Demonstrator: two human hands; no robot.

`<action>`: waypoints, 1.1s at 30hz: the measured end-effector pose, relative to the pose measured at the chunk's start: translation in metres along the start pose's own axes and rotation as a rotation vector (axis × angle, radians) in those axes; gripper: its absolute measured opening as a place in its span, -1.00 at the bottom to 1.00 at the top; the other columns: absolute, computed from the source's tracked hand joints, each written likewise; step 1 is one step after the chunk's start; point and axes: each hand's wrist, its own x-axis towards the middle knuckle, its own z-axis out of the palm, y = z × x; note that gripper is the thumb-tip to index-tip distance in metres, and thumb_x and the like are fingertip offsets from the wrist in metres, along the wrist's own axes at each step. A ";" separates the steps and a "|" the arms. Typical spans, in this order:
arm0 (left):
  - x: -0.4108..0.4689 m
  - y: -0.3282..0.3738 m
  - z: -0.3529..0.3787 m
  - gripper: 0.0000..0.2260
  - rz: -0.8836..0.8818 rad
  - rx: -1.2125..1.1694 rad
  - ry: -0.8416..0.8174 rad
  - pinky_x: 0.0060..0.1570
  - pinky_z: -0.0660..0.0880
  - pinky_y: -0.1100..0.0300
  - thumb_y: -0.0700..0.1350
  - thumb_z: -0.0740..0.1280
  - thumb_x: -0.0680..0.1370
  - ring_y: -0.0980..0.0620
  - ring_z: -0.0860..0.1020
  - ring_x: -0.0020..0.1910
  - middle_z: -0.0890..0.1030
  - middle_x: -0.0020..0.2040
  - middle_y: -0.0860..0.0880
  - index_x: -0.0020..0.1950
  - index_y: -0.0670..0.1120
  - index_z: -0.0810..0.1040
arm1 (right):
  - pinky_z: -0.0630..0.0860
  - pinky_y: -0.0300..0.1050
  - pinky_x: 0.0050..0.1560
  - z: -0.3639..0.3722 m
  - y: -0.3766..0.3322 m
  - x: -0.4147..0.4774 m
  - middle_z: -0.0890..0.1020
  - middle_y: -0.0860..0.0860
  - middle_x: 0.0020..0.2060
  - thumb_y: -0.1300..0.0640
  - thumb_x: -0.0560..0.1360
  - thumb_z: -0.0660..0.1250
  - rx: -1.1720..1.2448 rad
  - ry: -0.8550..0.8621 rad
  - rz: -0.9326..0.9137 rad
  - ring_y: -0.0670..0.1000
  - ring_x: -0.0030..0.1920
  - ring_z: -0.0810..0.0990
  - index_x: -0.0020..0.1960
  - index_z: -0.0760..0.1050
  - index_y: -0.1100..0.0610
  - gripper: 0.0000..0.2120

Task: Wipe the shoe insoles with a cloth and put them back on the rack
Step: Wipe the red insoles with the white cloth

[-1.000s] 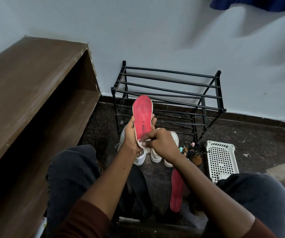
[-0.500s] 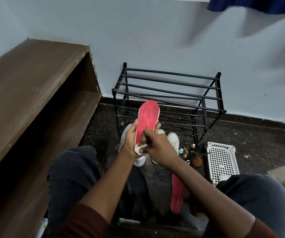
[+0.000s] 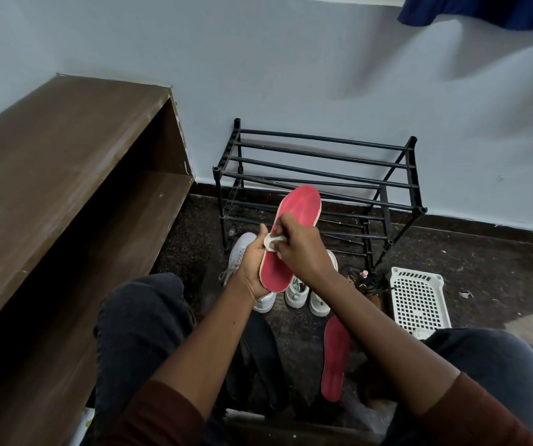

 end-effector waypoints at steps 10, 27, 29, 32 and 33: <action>0.002 0.000 -0.005 -0.31 -0.025 0.025 0.037 0.11 0.52 -0.02 0.30 -0.01 0.57 -0.14 0.63 0.05 0.61 0.09 -0.23 0.14 -0.28 0.58 | 0.33 -0.28 -0.41 0.001 0.004 -0.012 0.46 -0.01 -0.44 0.36 0.32 0.43 0.117 -0.056 0.100 -0.07 -0.43 0.40 -0.27 0.30 0.12 -0.69; -0.002 -0.001 0.001 -0.37 0.009 0.058 -0.003 0.09 0.54 0.03 0.30 -0.05 0.57 -0.10 0.63 0.05 0.63 0.10 -0.18 0.24 -0.17 0.49 | 0.28 -0.27 -0.43 -0.001 0.003 0.004 0.45 -0.01 -0.42 0.36 0.34 0.40 0.150 0.061 0.129 -0.15 -0.46 0.35 -0.25 0.32 0.16 -0.74; -0.003 0.002 -0.002 -0.29 0.007 0.052 -0.015 0.15 0.50 -0.02 0.33 -0.03 0.54 -0.13 0.62 0.09 0.60 0.13 -0.22 0.19 -0.24 0.55 | 0.29 -0.28 -0.43 0.005 0.005 -0.007 0.47 0.02 -0.41 0.34 0.33 0.42 0.162 0.031 0.140 -0.12 -0.45 0.36 -0.23 0.34 0.21 -0.76; -0.004 0.001 -0.003 -0.28 0.002 0.043 -0.039 0.17 0.48 -0.02 0.33 0.02 0.52 -0.13 0.62 0.10 0.62 0.10 -0.22 0.08 -0.27 0.64 | 0.35 -0.21 -0.39 0.007 0.006 -0.012 0.49 0.05 -0.42 0.33 0.33 0.43 0.180 0.016 0.144 -0.07 -0.44 0.40 -0.23 0.34 0.22 -0.75; -0.004 0.001 -0.002 -0.32 0.013 0.048 -0.049 0.18 0.48 -0.01 0.31 0.05 0.52 -0.12 0.62 0.10 0.62 0.10 -0.22 0.08 -0.26 0.64 | 0.33 -0.25 -0.40 0.007 0.006 -0.010 0.48 0.03 -0.43 0.34 0.33 0.43 0.185 0.026 0.148 -0.09 -0.45 0.39 -0.23 0.33 0.20 -0.74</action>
